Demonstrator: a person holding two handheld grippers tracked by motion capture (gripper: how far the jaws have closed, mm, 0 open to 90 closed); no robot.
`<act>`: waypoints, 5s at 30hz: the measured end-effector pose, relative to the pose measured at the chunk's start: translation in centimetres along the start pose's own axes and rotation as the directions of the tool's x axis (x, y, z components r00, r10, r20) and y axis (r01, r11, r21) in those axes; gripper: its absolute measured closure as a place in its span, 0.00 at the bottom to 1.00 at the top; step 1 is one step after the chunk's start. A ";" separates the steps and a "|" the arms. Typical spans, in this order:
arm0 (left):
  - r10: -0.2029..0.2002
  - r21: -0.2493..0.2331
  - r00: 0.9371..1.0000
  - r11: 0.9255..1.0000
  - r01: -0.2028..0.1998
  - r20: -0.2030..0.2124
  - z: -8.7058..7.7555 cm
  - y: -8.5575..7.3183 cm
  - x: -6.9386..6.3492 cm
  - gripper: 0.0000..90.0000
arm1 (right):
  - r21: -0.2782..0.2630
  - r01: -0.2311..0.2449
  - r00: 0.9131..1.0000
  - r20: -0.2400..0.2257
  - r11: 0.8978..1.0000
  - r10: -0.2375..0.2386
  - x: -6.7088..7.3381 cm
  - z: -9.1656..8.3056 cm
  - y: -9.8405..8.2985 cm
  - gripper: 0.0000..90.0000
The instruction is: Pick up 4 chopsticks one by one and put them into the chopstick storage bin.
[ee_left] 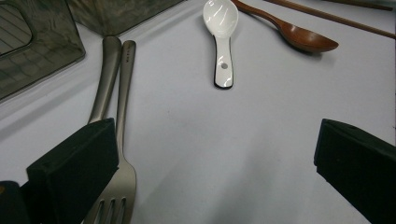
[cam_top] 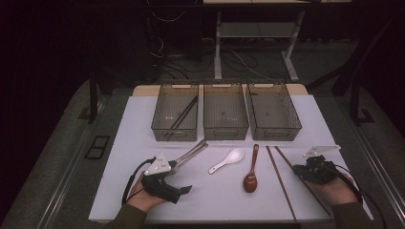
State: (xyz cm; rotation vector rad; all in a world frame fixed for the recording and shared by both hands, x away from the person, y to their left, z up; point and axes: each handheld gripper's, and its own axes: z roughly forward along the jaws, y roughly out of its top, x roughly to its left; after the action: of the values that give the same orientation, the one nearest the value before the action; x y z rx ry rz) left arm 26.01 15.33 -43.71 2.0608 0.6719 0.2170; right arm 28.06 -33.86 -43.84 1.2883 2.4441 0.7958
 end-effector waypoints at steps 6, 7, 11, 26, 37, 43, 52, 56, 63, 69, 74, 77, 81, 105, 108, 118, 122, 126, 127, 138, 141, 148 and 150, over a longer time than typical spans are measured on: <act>-0.002 -0.002 1.000 1.000 0.002 0.000 0.0 0.0 0.0 0.00 | -0.006 -0.005 1.000 0.003 1.000 0.005 -0.8 0.0 -0.2 0.93; -0.002 -0.002 1.000 1.000 0.002 0.000 0.0 0.0 0.0 0.00 | -0.004 -0.011 1.000 0.004 1.000 0.011 -0.9 -0.1 -0.2 0.93; 0.001 0.000 1.000 1.000 -0.001 0.001 0.0 0.0 0.0 0.00 | -0.013 -0.017 1.000 -0.004 1.000 0.017 -1.2 -0.1 -0.3 0.92; -0.004 -0.001 1.000 1.000 0.004 0.000 0.0 0.0 0.0 0.00 | -0.004 -0.033 0.999 -0.013 0.999 0.033 -1.1 -1.7 -2.1 0.87; 0.002 0.004 1.000 1.000 -0.002 0.003 0.1 0.0 0.0 0.00 | 0.031 0.002 1.000 0.012 1.000 -0.002 -1.0 -1.4 -1.9 0.93; 0.002 0.004 1.000 1.000 -0.002 0.004 0.1 0.0 0.0 0.00 | 0.035 -0.012 1.000 -0.007 0.999 0.012 -1.3 -1.5 -1.8 0.94; 0.003 0.006 1.000 1.000 -0.003 0.005 0.1 0.0 0.0 0.00 | 0.008 -0.049 0.997 -0.060 0.999 0.049 -2.2 -1.7 -2.0 0.94; 0.004 0.006 1.000 1.000 -0.004 0.006 0.1 0.0 0.0 0.00 | -0.033 -0.049 0.996 -0.077 0.998 0.046 -2.3 -2.2 -1.8 0.94; 0.004 0.008 1.000 1.000 -0.004 0.008 0.1 0.0 0.0 0.00 | -0.065 -0.048 0.995 -0.087 0.997 0.042 -2.5 -2.8 -1.6 0.94; 0.001 0.006 1.000 1.000 -0.002 0.010 0.2 0.0 0.0 0.00 | -0.104 -0.043 0.994 -0.106 0.994 0.032 -2.3 -3.5 -1.3 0.94; 0.003 0.007 1.000 1.000 -0.003 0.013 0.2 0.0 0.0 0.00 | -0.131 -0.023 0.990 -0.138 0.991 0.005 -1.9 -3.8 -0.6 0.94; 0.006 0.007 1.000 1.000 -0.006 0.016 0.2 0.0 0.0 0.00 | -0.144 -0.017 0.987 -0.159 0.989 -0.006 -1.6 -3.8 0.0 0.94; 0.007 0.004 1.000 1.000 -0.007 0.018 0.2 0.0 0.0 0.00 | -0.160 0.004 0.984 -0.174 0.987 -0.032 -1.1 -3.8 0.9 0.94; -0.001 -0.015 1.000 1.000 0.001 0.019 0.1 0.0 0.0 0.00 | -0.237 0.034 0.970 -0.228 0.971 -0.090 0.8 -2.9 6.3 0.94; 0.000 -0.014 1.000 1.000 0.000 0.019 0.1 0.0 0.0 0.00 | -0.245 0.040 0.969 -0.229 0.969 -0.097 1.1 -2.7 7.1 0.94; 0.001 -0.016 1.000 1.000 -0.001 0.022 0.1 0.0 0.0 0.00 | -0.268 0.056 0.963 -0.240 0.962 -0.123 2.0 -1.7 9.7 0.94; -0.002 -0.017 1.000 1.000 0.002 0.022 0.0 0.0 0.0 0.00 | -0.277 0.057 0.962 -0.242 0.959 -0.126 2.2 -1.6 10.5 0.94; -0.003 -0.019 1.000 1.000 0.003 0.024 0.0 0.0 0.0 0.00 | -0.289 0.055 0.961 -0.246 0.956 -0.129 2.4 -1.6 11.2 0.94; -0.003 -0.018 1.000 1.000 0.004 0.023 -0.1 0.0 0.0 0.00 | -0.290 0.054 0.960 -0.248 0.956 -0.130 2.6 -1.5 11.5 0.94; 0.000 -0.021 1.000 1.000 0.001 0.023 0.2 0.1 -0.1 0.00 | -0.282 0.091 0.954 -0.249 0.955 -0.165 4.1 0.3 14.0 0.94; 0.001 -0.021 1.000 1.000 0.000 0.024 0.2 0.1 -0.1 0.00 | -0.287 0.104 0.952 -0.247 0.952 -0.179 4.6 0.5 14.8 0.94; -0.002 -0.030 1.000 1.000 0.003 0.027 0.0 0.1 0.1 0.00 | -0.299 0.113 0.948 -0.254 0.948 -0.193 5.5 0.6 17.1 0.94; -0.005 -0.035 1.000 0.999 0.006 0.027 0.0 0.1 0.0 0.00 | -0.302 0.118 0.947 -0.252 0.946 -0.198 5.7 0.7 17.9 0.94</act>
State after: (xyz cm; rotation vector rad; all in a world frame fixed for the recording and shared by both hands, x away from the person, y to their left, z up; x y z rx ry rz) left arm 26.07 15.31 -43.64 2.0248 0.6525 0.1958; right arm 37.23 -20.80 -33.94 0.9116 2.4820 1.3036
